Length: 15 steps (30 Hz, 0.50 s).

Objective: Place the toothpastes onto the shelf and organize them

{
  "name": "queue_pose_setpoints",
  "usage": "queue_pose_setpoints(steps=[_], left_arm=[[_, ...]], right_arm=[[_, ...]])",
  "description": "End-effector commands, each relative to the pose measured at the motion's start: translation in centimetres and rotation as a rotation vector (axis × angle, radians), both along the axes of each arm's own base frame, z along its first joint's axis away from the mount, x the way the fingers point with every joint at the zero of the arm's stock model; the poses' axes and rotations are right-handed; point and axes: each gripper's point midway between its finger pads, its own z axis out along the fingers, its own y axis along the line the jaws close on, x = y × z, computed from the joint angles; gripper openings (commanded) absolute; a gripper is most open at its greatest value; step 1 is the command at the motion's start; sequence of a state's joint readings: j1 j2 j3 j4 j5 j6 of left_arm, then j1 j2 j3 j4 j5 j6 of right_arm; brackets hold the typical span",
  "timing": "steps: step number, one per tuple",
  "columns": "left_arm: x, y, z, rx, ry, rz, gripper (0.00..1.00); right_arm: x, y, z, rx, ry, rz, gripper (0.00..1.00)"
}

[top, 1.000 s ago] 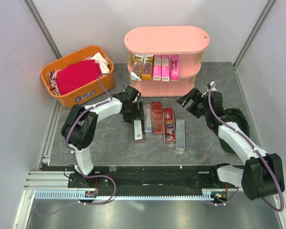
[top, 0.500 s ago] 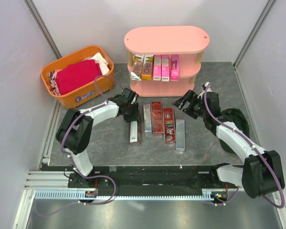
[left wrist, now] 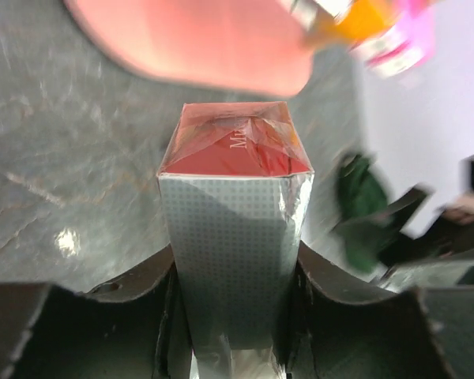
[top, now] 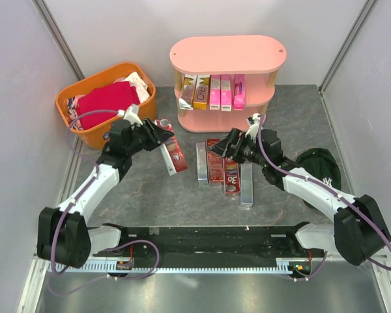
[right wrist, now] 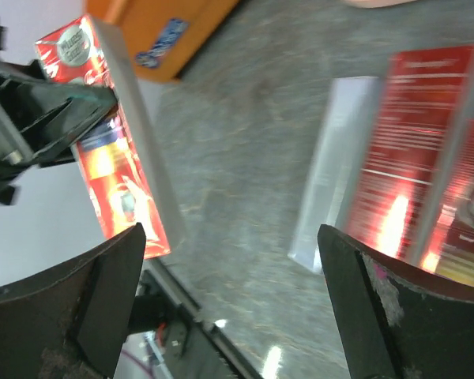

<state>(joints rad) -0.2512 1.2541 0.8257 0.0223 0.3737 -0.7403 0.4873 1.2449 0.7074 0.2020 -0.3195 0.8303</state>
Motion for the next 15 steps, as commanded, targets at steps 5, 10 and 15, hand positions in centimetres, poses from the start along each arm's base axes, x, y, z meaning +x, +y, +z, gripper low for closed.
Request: queue_pose_setpoints(steps=[5,10,15], left_arm=[[-2.0,0.8,10.4,-0.492,-0.339,0.051,0.33],[-3.8,1.8,11.6,-0.634,-0.434,0.074,0.34],[-4.6,3.2,12.1,-0.677,-0.489,0.139,0.33]], right_arm=[[-2.5,5.9,6.3,0.339,-0.109,0.208,0.98],[-4.7,8.5,8.0,0.439,-0.148,0.348,0.98],[-6.4,9.7,7.7,0.516,-0.11,0.42,0.98]])
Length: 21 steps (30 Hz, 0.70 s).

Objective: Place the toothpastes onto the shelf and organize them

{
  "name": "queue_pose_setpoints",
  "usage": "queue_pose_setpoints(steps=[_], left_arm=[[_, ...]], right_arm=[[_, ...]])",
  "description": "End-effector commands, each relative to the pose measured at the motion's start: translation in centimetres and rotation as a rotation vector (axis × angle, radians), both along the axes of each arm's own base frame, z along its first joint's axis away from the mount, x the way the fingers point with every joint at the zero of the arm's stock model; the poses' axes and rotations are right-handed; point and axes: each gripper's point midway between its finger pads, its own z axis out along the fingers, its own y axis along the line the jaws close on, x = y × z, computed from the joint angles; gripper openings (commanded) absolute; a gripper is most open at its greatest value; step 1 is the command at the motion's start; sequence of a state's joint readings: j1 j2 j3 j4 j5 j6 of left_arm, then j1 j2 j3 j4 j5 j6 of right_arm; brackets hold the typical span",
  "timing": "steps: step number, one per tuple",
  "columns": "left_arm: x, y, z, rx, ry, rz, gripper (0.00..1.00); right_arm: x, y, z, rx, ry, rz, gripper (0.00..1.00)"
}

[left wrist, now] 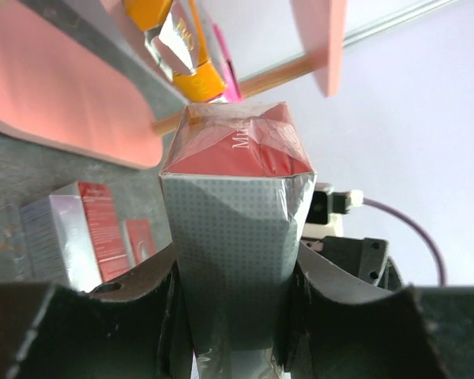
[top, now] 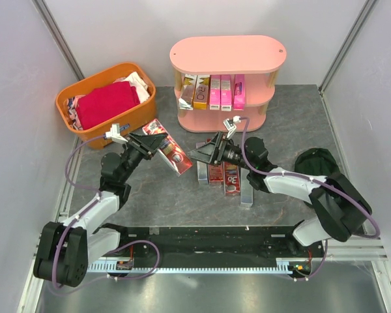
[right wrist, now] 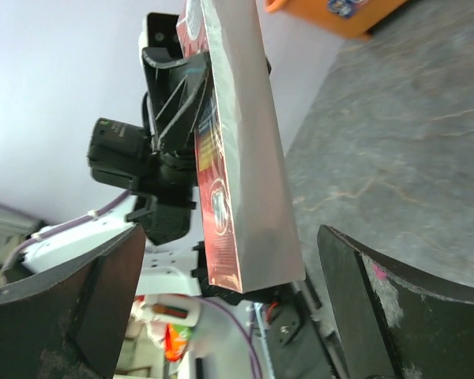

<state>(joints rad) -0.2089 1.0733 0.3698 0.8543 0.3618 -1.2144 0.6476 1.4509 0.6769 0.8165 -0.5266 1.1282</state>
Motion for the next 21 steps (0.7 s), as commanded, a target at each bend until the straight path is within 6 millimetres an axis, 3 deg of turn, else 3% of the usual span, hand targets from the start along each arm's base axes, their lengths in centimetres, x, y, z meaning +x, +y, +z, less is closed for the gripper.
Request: queue_pose_setpoints(steps=[1,8,14,17,18,21], left_arm=[[-1.6,1.9,6.7,-0.157,-0.212,0.073,0.33],[-1.8,2.6,6.9,-0.134,-0.217,0.119,0.33],[-1.5,2.1,6.4,-0.142,-0.203,0.087,0.33],[-1.5,1.9,6.2,-0.151,-0.201,0.073,0.33],[-1.5,1.9,6.2,-0.155,-0.199,0.073,0.33],[-1.4,1.8,6.1,-0.16,-0.194,0.066,0.33]], right_arm=[[-2.0,0.9,2.2,0.133,-0.033,0.098,0.98],[-4.1,2.7,1.0,0.111,-0.01,0.144,0.98],[-4.9,4.0,2.1,0.138,-0.033,0.175,0.93],[-5.0,4.2,2.7,0.154,-0.044,0.18,0.76],[-5.0,4.2,2.7,0.158,-0.045,0.18,0.63],[-4.8,4.0,2.8,0.166,-0.051,0.163,0.55]])
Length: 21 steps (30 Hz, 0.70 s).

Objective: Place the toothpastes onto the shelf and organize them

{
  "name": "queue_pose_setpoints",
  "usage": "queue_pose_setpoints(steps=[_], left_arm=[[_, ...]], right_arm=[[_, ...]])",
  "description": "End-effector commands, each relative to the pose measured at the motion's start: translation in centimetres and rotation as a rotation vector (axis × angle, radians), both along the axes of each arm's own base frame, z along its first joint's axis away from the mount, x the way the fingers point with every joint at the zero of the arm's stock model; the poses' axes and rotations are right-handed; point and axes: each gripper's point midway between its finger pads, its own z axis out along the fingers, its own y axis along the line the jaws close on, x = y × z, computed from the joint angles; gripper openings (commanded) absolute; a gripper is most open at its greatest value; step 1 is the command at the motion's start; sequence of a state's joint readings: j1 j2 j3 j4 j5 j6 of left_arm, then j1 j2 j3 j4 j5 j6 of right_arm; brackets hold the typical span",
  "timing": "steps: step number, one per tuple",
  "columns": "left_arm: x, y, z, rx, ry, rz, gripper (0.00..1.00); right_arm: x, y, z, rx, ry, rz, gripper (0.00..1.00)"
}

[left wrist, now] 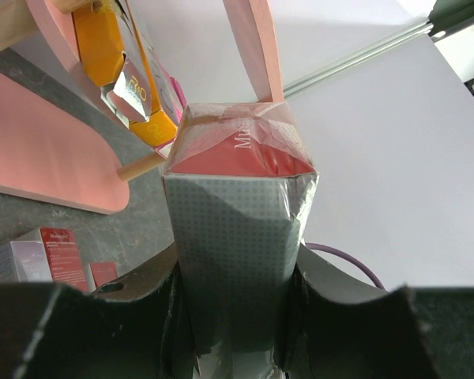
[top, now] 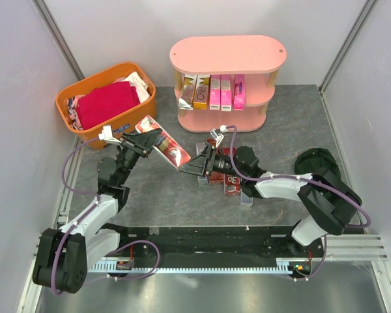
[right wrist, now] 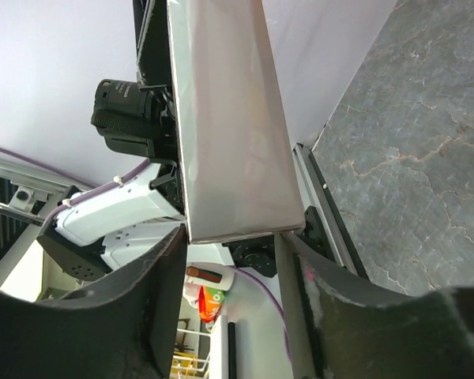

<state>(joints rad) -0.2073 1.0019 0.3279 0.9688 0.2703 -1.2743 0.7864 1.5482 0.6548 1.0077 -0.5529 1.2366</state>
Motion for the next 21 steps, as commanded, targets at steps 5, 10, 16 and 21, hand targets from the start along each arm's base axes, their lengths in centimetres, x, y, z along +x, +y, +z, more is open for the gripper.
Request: queue_pose_setpoints(steps=[5,10,16,21], left_arm=[[-0.7,-0.1,2.7,-0.057,-0.094,-0.031,0.35],[-1.1,0.0,2.7,-0.079,-0.096,-0.036,0.35],[-1.2,-0.1,2.7,-0.085,-0.099,-0.045,0.35],[-1.1,0.0,2.3,-0.081,-0.087,-0.039,0.35]], right_arm=[[0.5,-0.1,3.9,0.119,-0.102,-0.039,0.44],[1.4,0.2,3.5,0.117,-0.081,-0.063,0.63],[1.9,0.7,3.7,0.163,-0.059,-0.057,0.84],[1.5,0.7,4.3,0.202,-0.057,-0.028,0.39]])
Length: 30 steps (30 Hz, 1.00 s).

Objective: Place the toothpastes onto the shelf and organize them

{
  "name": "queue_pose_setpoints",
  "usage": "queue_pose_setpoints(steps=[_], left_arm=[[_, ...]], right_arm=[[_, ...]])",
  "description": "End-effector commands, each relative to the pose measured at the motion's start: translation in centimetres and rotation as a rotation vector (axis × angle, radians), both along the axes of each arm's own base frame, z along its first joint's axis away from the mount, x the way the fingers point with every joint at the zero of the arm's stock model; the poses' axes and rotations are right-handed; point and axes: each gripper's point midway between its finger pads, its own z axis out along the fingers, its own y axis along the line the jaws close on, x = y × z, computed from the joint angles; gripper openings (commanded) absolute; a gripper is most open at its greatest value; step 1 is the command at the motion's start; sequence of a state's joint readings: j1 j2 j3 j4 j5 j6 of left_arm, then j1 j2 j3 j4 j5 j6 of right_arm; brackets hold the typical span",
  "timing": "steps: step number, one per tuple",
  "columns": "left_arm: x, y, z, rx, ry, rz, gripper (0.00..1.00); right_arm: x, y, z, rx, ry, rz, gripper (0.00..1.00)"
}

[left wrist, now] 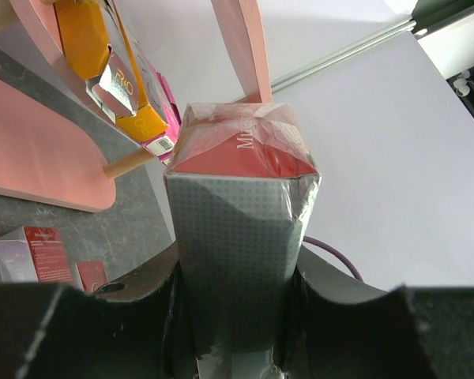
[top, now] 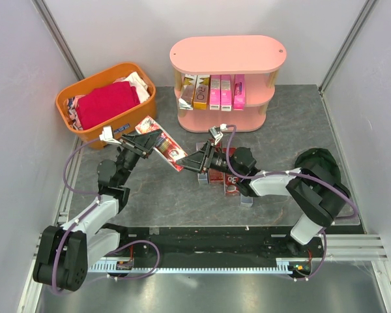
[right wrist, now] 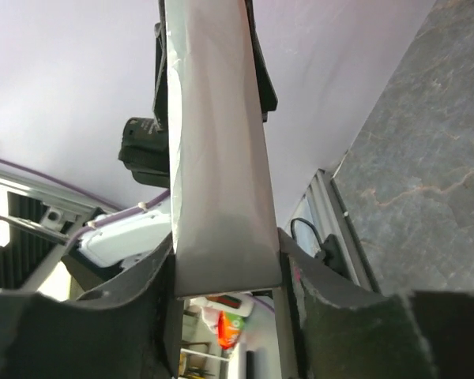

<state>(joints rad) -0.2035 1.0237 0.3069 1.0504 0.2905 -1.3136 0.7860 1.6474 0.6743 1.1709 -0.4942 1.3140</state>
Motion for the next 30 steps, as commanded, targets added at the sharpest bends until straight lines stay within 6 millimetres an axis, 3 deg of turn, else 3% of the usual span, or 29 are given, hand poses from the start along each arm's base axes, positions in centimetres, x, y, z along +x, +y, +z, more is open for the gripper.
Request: queue_pose_setpoints(steps=[1,4,6,7,8,9,13,16,17,25,30], left_arm=[[-0.6,0.1,2.0,-0.046,-0.066,-0.011,0.35],[-0.4,0.0,1.6,-0.036,-0.057,-0.014,0.42],[-0.3,-0.1,1.4,-0.018,-0.05,-0.016,0.59],[-0.2,-0.2,1.4,-0.007,-0.047,-0.017,0.71],[0.0,-0.3,1.5,0.015,-0.049,-0.015,0.92],[0.3,-0.5,0.7,0.042,-0.01,-0.021,0.99],[0.9,-0.8,1.4,0.157,0.004,-0.011,1.0],[1.3,-0.6,0.3,0.263,0.045,0.012,1.0],[1.4,-0.4,1.1,0.307,0.028,0.03,1.0],[2.6,2.8,0.8,0.489,0.113,0.216,1.0],[2.3,3.7,1.1,0.521,0.111,0.261,1.0]], right_arm=[[-0.3,-0.1,3.7,0.113,-0.076,0.013,0.33],[-0.3,-0.3,4.0,0.099,-0.096,-0.004,0.22],[0.0,-0.4,3.7,0.066,-0.105,-0.022,0.19],[0.2,-0.6,3.8,0.057,-0.109,-0.032,0.18],[0.3,-0.8,3.5,0.037,-0.101,-0.043,0.17],[0.8,-1.0,3.3,0.024,-0.102,-0.058,0.16],[2.1,-2.2,1.2,-0.052,-0.049,-0.108,0.11],[3.0,-3.3,-0.5,-0.098,-0.016,-0.144,0.08],[3.2,-3.7,-1.0,-0.114,-0.005,-0.157,0.07],[4.0,-6.4,-6.6,-0.264,0.092,-0.211,0.04],[4.8,-8.7,-8.3,-0.338,0.09,-0.265,0.03]])
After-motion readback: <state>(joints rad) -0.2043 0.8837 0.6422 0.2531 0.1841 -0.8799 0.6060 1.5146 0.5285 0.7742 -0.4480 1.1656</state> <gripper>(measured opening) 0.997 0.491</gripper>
